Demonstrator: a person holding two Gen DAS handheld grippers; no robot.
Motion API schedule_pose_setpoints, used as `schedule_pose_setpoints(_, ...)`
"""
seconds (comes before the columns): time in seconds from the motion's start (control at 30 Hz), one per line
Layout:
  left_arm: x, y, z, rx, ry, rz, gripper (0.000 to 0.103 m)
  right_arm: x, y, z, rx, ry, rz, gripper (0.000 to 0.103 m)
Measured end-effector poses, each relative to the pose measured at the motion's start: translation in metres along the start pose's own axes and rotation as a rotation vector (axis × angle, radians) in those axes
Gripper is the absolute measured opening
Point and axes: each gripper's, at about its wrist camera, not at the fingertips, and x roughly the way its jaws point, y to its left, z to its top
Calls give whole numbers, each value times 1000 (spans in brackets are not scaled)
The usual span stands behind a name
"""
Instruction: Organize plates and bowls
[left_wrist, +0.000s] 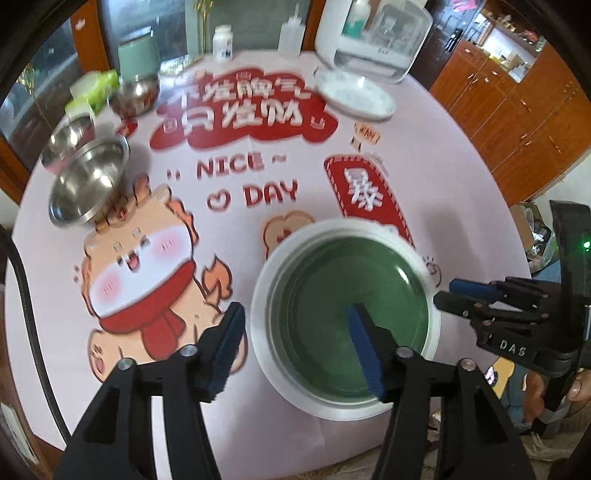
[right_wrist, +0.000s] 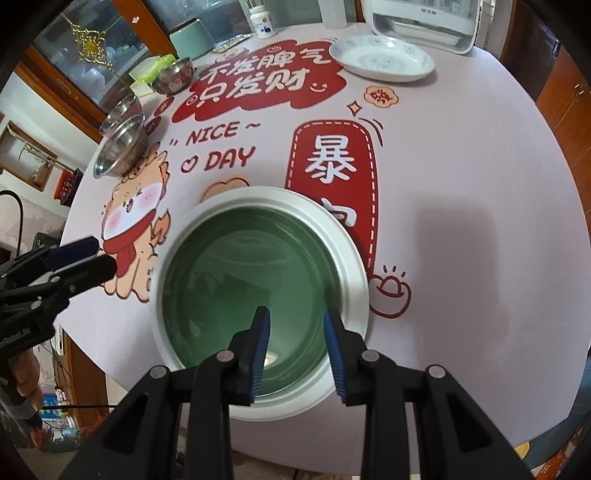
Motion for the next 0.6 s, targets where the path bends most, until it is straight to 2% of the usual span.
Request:
schedule_pose_setpoints(0.13, -15, -5, 4, 44, -49, -4, 63, -8, 7, -3, 11, -16, -16, 30)
schedule_pose_setpoints(0.27, -24, -12, 8, 93, -89, -16, 75, -20, 13, -7, 32, -53, -30, 30)
schedule_pose_setpoints(0.47, -38, -23, 19, 150, -142, -53, 79, -42, 16, -11, 64, -103, -43, 30)
schedule_pose_setpoints(0.6, -45, -27, 29, 165, -163, -65, 88, -62, 15, -9, 78, -145, -43, 34)
